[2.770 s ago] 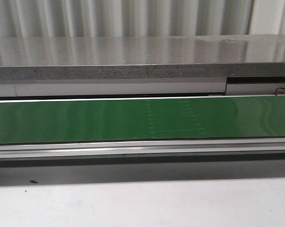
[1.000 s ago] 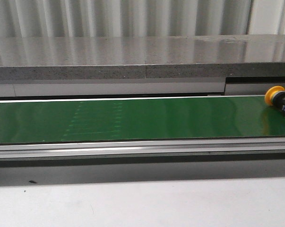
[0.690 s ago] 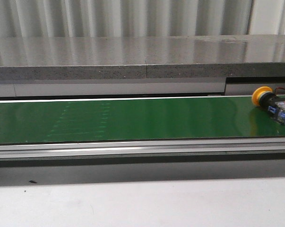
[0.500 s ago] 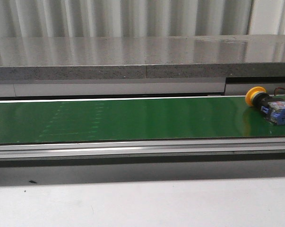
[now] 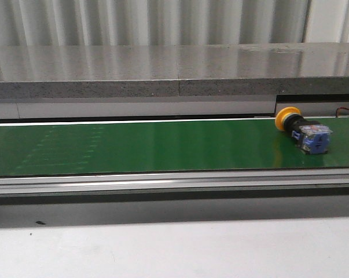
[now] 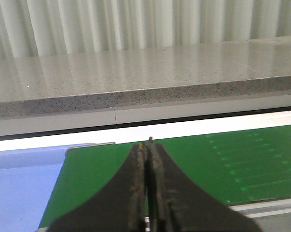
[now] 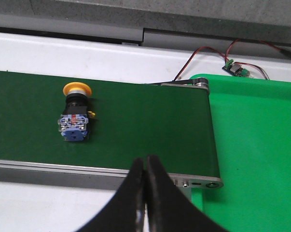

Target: Move button from right to left

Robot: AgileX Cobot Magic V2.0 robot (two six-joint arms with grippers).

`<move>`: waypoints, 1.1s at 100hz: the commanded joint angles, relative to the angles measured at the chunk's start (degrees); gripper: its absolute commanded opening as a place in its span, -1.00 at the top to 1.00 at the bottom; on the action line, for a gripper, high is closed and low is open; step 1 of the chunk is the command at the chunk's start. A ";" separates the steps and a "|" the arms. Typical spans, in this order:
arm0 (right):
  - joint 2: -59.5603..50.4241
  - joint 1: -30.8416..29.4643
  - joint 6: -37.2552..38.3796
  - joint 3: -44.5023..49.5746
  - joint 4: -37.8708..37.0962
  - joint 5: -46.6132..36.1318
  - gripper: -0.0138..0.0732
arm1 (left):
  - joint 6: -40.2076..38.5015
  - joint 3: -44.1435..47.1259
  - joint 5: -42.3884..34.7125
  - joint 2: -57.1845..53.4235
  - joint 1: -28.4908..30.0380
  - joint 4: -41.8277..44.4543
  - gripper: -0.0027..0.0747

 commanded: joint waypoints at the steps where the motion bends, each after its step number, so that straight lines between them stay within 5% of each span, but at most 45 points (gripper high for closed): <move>1: -3.78 -0.07 -0.66 1.32 0.48 -6.01 0.84 | 0.12 2.23 -4.27 -1.87 -0.25 -0.41 0.98; 66: -20.96 -0.07 -0.66 10.12 0.48 -8.37 0.84 | 0.12 -0.46 -6.70 -1.17 -0.25 -3.12 0.99; 110: -20.96 -0.07 -0.66 10.12 0.55 -8.57 0.84 | 0.12 -26.69 18.99 19.74 -0.25 -3.15 0.98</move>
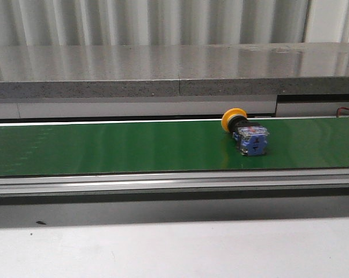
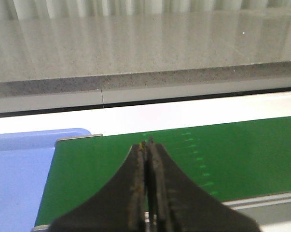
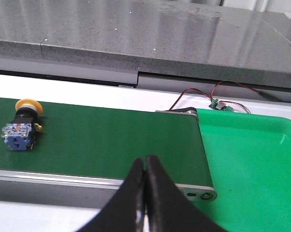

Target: Move button from right to left

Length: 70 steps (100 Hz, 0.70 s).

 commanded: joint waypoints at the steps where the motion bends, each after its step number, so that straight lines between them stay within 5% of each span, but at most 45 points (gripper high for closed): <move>1: 0.61 -0.07 -0.50 -1.31 0.55 -4.85 0.84 | 0.12 -6.06 0.32 6.36 -0.25 -0.61 0.98; 15: 0.61 -0.07 -0.50 -1.31 0.55 -4.85 0.84 | 0.23 -11.96 6.12 15.15 -0.25 -0.24 0.80; 22: 0.61 -0.07 -0.50 -1.31 0.55 -4.85 0.84 | 0.23 -14.13 7.84 19.30 -0.25 -0.48 0.41; 34: 0.61 -0.07 -0.50 -1.31 0.55 -4.85 0.84 | 0.23 -16.65 8.09 25.22 -0.25 -2.46 -0.56; 41: 0.61 -0.07 -0.50 -1.31 0.55 -4.85 0.84 | 0.23 -17.62 7.97 28.05 -0.25 -2.68 -0.88; 70: 0.61 -0.07 -0.50 -1.31 0.55 -4.85 0.84 | 0.23 -18.93 5.49 36.27 -0.35 -11.77 -0.71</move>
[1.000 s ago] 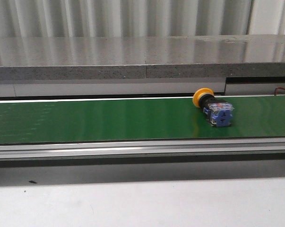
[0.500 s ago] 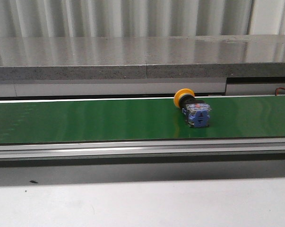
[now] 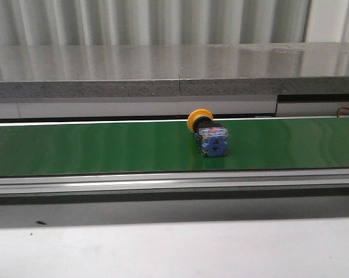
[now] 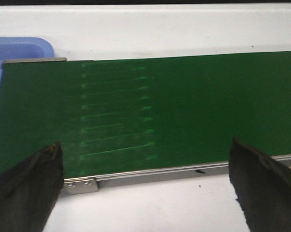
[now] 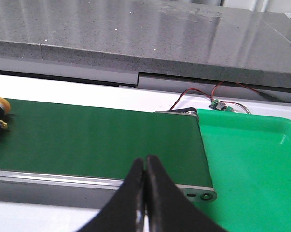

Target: Move button from right to left

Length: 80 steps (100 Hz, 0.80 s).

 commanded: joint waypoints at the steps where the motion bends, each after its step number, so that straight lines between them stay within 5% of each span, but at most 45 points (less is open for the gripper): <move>1: 0.61 -0.07 -0.40 -1.31 0.46 -4.85 0.84 | 0.16 -3.22 -4.19 2.53 -0.35 -6.24 -0.71; 25: 0.61 -0.07 -0.40 -1.31 0.46 -4.85 0.84 | 0.16 -13.06 2.18 15.36 -7.70 -15.92 -0.71; 52: 0.61 -0.07 -0.40 -1.31 0.46 -4.85 0.84 | -4.08 -27.19 5.01 32.52 -19.68 -15.98 -0.71; 80: 0.61 -0.07 -0.40 -1.31 0.45 -4.80 0.84 | -8.69 -41.98 12.36 48.77 -23.29 -14.19 -0.71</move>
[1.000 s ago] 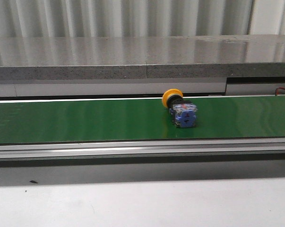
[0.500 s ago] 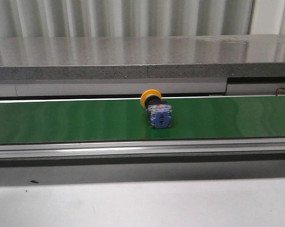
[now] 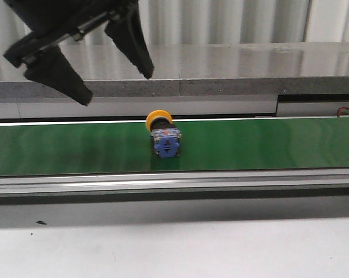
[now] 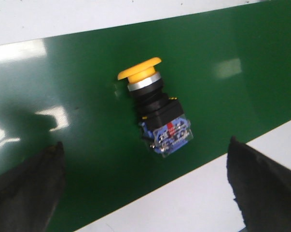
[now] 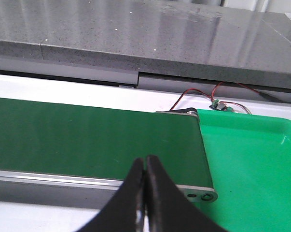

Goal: Move button from right to left
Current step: 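Lower the open left gripper around the button and close it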

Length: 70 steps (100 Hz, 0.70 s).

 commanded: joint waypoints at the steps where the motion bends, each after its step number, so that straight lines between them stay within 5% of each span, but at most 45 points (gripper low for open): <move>1: 0.61 -0.07 -0.29 -1.31 0.45 -4.80 0.84 | -2.41 -6.28 1.54 2.45 -0.66 -0.31 -0.71; 40: 0.61 -0.07 -0.29 -1.31 0.50 -4.80 0.84 | -18.52 -19.80 15.77 14.36 -4.15 19.82 -0.71; 57: 0.61 -0.07 -0.29 -1.31 0.50 -4.80 0.84 | -20.38 -20.19 15.99 15.93 -4.96 20.78 -0.71; 70: 0.61 -0.07 -0.29 -1.31 0.50 -4.80 0.84 | -21.94 -20.19 16.60 16.66 -4.96 20.66 -0.43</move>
